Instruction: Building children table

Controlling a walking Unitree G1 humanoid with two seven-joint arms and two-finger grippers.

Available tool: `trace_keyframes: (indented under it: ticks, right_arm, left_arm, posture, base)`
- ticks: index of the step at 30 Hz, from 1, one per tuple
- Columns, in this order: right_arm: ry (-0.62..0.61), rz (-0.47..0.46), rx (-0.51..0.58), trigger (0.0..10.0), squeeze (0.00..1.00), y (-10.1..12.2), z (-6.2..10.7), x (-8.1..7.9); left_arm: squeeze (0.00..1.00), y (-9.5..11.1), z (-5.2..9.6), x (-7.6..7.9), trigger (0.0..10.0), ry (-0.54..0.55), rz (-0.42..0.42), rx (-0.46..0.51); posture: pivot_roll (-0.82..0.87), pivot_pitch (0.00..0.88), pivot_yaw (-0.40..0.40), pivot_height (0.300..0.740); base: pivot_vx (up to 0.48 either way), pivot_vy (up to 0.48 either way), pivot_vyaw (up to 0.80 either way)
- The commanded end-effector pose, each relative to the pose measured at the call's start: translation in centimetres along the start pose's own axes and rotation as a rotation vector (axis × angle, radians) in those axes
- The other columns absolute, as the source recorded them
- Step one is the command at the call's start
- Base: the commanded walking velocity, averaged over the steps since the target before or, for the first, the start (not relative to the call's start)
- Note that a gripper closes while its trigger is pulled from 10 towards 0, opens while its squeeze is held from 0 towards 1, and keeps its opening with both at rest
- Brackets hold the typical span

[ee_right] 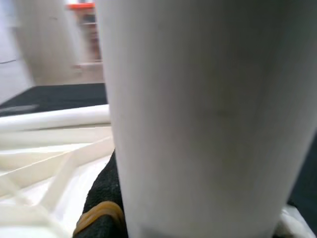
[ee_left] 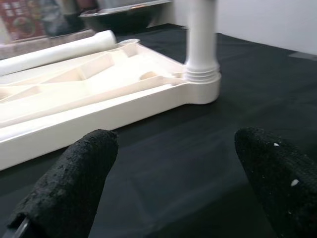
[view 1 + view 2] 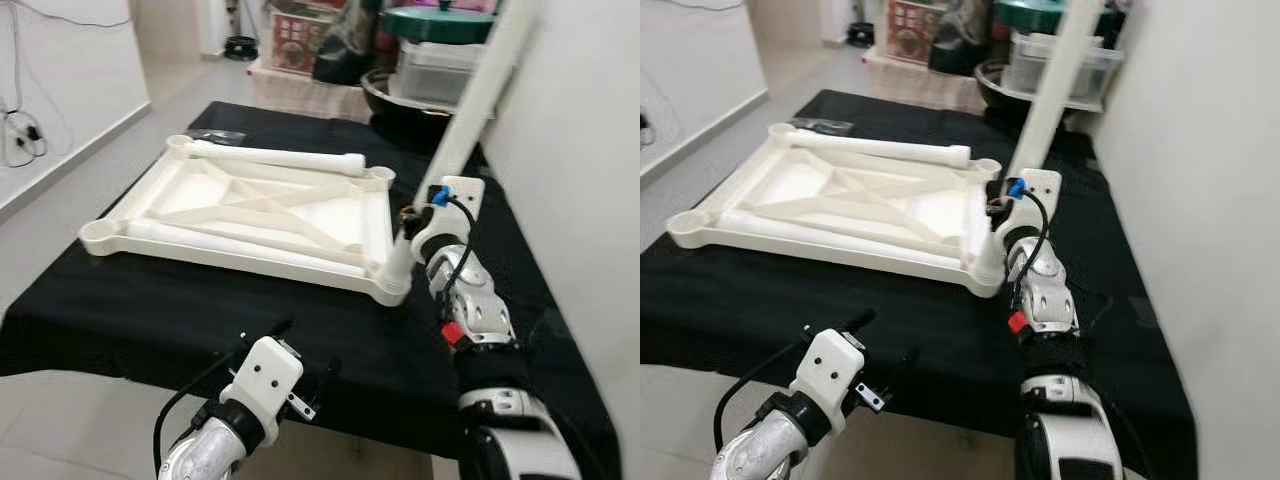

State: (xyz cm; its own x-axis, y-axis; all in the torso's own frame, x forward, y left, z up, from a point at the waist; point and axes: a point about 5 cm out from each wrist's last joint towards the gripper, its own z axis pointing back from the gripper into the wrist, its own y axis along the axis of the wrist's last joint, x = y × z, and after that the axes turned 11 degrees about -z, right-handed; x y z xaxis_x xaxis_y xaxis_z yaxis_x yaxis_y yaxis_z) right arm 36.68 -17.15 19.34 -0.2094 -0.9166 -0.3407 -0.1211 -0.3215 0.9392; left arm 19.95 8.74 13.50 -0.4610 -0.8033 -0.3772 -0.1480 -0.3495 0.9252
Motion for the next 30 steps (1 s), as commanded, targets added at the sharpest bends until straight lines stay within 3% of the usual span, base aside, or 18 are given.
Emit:
trace_keyframes:
  ticks: [1, 3, 4, 5, 6, 7, 10, 12, 14, 15, 17, 18, 25, 30]
  right_arm:
    - [-0.215, 0.025, -0.085, 0.0, 0.0, -2.1, 0.7, 3.0]
    - [-0.254, 0.018, -0.09, 0.0, 0.0, -2.3, 0.9, 2.2]
    - [-0.228, 0.008, -0.083, 5.5, 0.0, -2.1, 0.8, 1.5]
    - [-0.179, -0.016, -0.054, 10.0, 0.0, -1.7, 0.7, 0.7]
    - [-0.132, -0.021, -0.018, 10.0, 0.0, -1.2, 0.6, 0.1]
    - [-0.07, -0.048, 0.009, 10.0, 1.0, -0.8, 0.5, -0.6]
    - [-0.018, -0.074, 0.029, 10.0, 1.0, -0.4, 0.4, -1.2]
    - [0.029, -0.015, 0.063, 10.0, 1.0, 0.4, 0.1, -1.3]
    - [0.029, -0.015, 0.063, 10.0, 1.0, 0.4, 0.1, -1.3]
    - [0.054, -0.01, 0.067, 10.0, 0.0, 0.6, -0.2, -1.1]
    - [0.073, -0.003, 0.086, 10.0, 0.0, 1.0, -0.4, -0.7]
    - [0.247, -0.074, 0.125, 10.0, 0.0, 3.0, -1.0, 0.1]
    - [0.502, -0.143, 0.107, 10.0, 0.0, 4.8, -1.3, 0.1]
    - [0.98, -0.157, -0.179, 10.0, 0.0, 3.4, -0.2, -1.0]
  left_arm:
    - [0.0, -0.2, 0.0, 0.2, 10.0, -0.009, 0.005, -0.007]
    - [0.0, -0.2, 0.0, 0.1, 10.0, -0.009, 0.004, -0.007]
    - [0.0, -0.2, 0.0, 0.1, 10.0, -0.009, 0.004, -0.008]
    - [0.0, -0.2, 0.0, 0.1, 10.0, -0.009, 0.003, -0.008]
    - [0.0, -0.2, 0.0, 0.1, 10.0, -0.009, 0.004, -0.009]
    - [0.0, -0.2, 0.0, 0.1, 10.0, -0.009, 0.004, -0.01]
    - [0.0, -0.2, 0.0, 0.1, 10.0, -0.01, 0.004, -0.01]
    - [0.0, -0.3, 0.0, 0.1, 10.0, -0.01, 0.002, -0.01]
    - [0.0, -0.3, 0.0, 0.1, 10.0, -0.01, 0.002, -0.01]
    - [0.0, -0.3, 0.0, 0.1, 10.0, -0.011, 0.003, -0.01]
    - [0.0, -0.3, 0.0, 0.1, 10.0, -0.012, 0.004, -0.01]
    - [0.0, -0.3, 0.0, 0.2, 10.0, -0.013, 0.004, -0.01]
    - [0.0, -0.4, 0.1, 0.2, 10.0, -0.012, 0.004, -0.012]
    - [0.0, -0.4, 0.1, 0.3, 10.0, -0.019, 0.003, -0.013]
  posture:
    - [0.1, 0.074, -0.123, 0.74]
    - [0.1, 0.074, -0.123, 0.74]
    - [0.11, 0.076, -0.123, 0.74]
    - [0.11, 0.076, -0.123, 0.74]
    - [0.11, 0.077, -0.122, 0.74]
    - [0.11, 0.077, -0.122, 0.74]
    - [0.11, 0.077, -0.122, 0.74]
    - [0.1, 0.074, -0.118, 0.74]
    - [0.1, 0.074, -0.118, 0.74]
    - [0.1, 0.075, -0.117, 0.74]
    - [0.11, 0.072, -0.122, 0.74]
    - [0.1, 0.067, -0.118, 0.74]
    - [0.11, 0.06, -0.118, 0.74]
    - [0.12, 0.055, -0.116, 0.74]
  base:
    - [0.0, 0.0, 0.0]
    - [0.0, 0.0, 0.0]
    - [0.0, 0.0, 0.0]
    - [0.0, 0.0, 0.0]
    - [0.0, 0.0, 0.0]
    - [0.0, 0.0, 0.0]
    - [0.0, 0.0, 0.0]
    - [0.0, 0.0, 0.0]
    - [0.0, 0.0, 0.0]
    - [0.0, 0.0, 0.0]
    - [0.0, 0.0, 0.0]
    - [0.0, 0.0, 0.0]
    - [0.0, 0.0, 0.0]
    - [0.0, 0.0, 0.0]
